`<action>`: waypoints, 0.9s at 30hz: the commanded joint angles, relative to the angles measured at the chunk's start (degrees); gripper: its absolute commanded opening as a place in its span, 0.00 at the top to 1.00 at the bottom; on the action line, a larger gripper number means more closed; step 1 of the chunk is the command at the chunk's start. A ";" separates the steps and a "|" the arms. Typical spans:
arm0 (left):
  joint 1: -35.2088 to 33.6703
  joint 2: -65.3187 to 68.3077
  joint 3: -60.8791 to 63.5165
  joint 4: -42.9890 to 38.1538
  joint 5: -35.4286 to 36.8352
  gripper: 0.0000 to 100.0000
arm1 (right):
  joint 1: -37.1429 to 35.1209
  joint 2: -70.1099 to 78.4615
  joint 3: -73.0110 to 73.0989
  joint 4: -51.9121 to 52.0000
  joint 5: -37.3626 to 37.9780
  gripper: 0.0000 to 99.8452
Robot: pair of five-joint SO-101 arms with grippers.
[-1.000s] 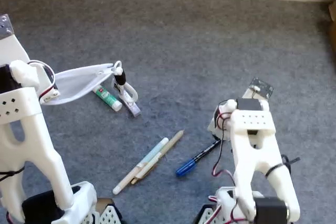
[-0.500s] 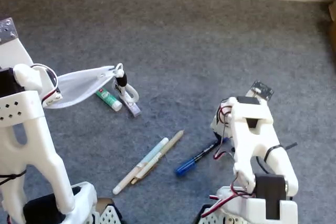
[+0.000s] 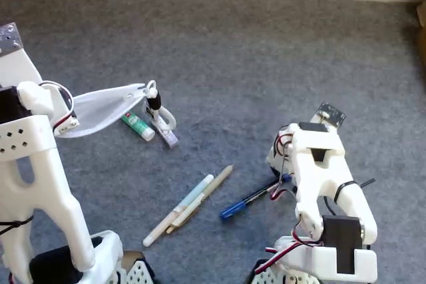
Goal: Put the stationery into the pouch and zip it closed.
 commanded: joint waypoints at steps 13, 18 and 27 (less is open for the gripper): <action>-0.92 -0.22 4.44 -0.62 0.44 0.99 | -2.15 -0.22 -1.54 -0.66 -0.18 0.96; -0.92 -0.04 4.44 -0.44 0.44 0.99 | -2.15 -0.66 -1.54 -0.48 -0.18 0.96; -0.92 0.04 4.53 -0.35 0.44 0.99 | -2.15 -0.84 -1.89 0.40 2.55 0.99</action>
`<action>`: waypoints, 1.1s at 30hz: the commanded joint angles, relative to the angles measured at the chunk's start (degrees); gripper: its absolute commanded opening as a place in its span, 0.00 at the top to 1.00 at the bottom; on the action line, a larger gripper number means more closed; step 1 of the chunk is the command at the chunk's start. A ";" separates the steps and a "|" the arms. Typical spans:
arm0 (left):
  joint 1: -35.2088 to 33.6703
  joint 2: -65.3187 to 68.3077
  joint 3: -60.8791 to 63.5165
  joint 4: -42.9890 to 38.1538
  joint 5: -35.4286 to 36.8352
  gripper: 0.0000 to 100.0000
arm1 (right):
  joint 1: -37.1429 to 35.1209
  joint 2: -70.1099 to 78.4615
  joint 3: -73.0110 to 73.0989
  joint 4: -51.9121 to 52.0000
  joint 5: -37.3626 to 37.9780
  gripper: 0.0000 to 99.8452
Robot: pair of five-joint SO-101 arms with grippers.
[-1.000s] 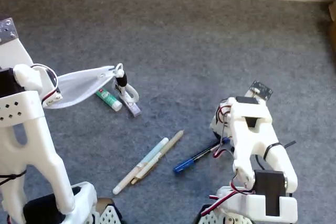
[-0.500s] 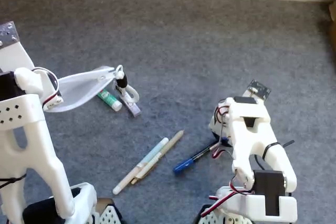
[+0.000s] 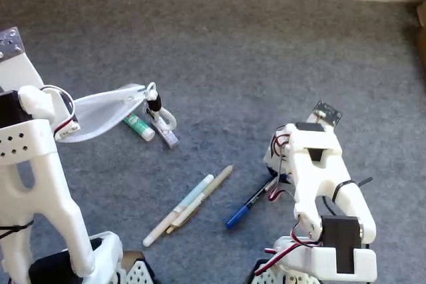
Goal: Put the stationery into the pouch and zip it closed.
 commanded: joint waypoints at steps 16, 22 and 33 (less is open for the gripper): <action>-0.84 0.22 1.54 0.35 0.26 0.99 | -3.82 -0.84 -6.99 11.47 7.03 0.99; -0.84 0.22 1.54 0.35 0.26 0.99 | -7.43 -5.93 -6.81 13.67 12.13 0.99; -0.92 0.22 1.63 0.35 0.18 0.99 | -7.69 -28.70 -0.92 13.05 12.31 0.99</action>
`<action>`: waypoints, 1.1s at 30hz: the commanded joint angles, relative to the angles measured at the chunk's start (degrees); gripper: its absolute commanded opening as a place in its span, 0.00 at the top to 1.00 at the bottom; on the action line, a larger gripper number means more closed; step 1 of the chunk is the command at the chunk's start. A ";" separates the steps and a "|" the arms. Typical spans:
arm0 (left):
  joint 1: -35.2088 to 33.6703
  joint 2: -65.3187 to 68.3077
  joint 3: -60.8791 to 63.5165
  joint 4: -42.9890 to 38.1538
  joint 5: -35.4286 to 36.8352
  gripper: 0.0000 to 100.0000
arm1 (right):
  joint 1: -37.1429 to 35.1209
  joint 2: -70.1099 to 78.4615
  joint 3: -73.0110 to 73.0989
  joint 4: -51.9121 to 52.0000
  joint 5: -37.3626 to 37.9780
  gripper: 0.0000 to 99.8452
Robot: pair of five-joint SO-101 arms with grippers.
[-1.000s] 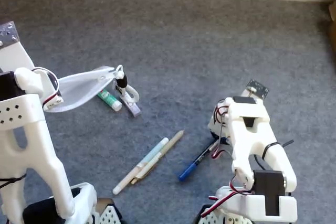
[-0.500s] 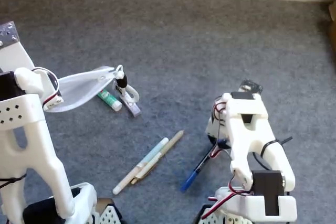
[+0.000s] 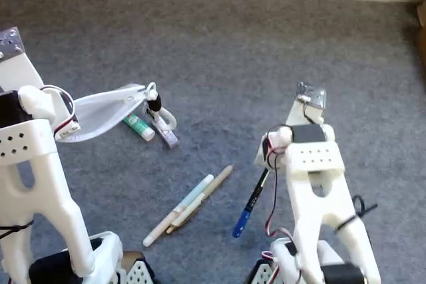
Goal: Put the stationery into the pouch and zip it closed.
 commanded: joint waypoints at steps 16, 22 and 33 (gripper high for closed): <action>-0.92 0.22 3.03 0.26 0.18 0.99 | -0.75 -11.47 0.13 0.48 0.35 0.99; -0.92 0.22 3.03 0.26 0.18 0.99 | -2.33 -11.56 -2.77 0.57 0.35 0.99; -0.92 0.22 3.03 0.26 0.26 0.99 | -11.74 -11.56 -5.76 0.57 0.35 0.99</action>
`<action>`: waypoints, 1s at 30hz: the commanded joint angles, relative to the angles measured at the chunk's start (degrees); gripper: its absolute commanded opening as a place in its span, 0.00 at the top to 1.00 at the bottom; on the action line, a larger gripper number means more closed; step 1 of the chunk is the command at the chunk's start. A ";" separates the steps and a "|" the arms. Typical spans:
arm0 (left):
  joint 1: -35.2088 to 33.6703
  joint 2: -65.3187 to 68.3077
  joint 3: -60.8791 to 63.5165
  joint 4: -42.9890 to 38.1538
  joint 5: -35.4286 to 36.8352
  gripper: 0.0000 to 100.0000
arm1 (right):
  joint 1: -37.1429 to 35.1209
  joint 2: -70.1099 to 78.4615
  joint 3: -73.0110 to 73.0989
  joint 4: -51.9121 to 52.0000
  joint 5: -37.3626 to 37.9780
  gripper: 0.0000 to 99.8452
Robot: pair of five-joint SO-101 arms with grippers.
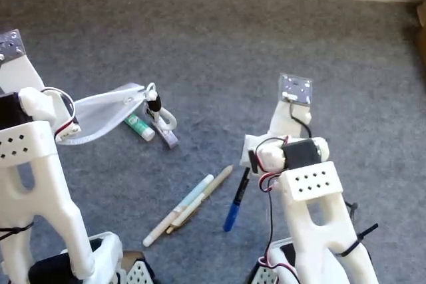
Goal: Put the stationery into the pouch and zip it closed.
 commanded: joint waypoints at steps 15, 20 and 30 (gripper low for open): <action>-1.01 0.22 1.27 0.35 0.18 0.99 | -4.53 -1.98 -15.43 5.41 0.35 1.00; -1.01 0.22 1.27 0.35 0.26 0.99 | -7.34 -1.98 -20.70 8.84 0.35 1.00; -1.01 0.22 1.27 0.35 0.35 0.99 | -7.87 -1.98 -26.33 8.92 0.44 1.00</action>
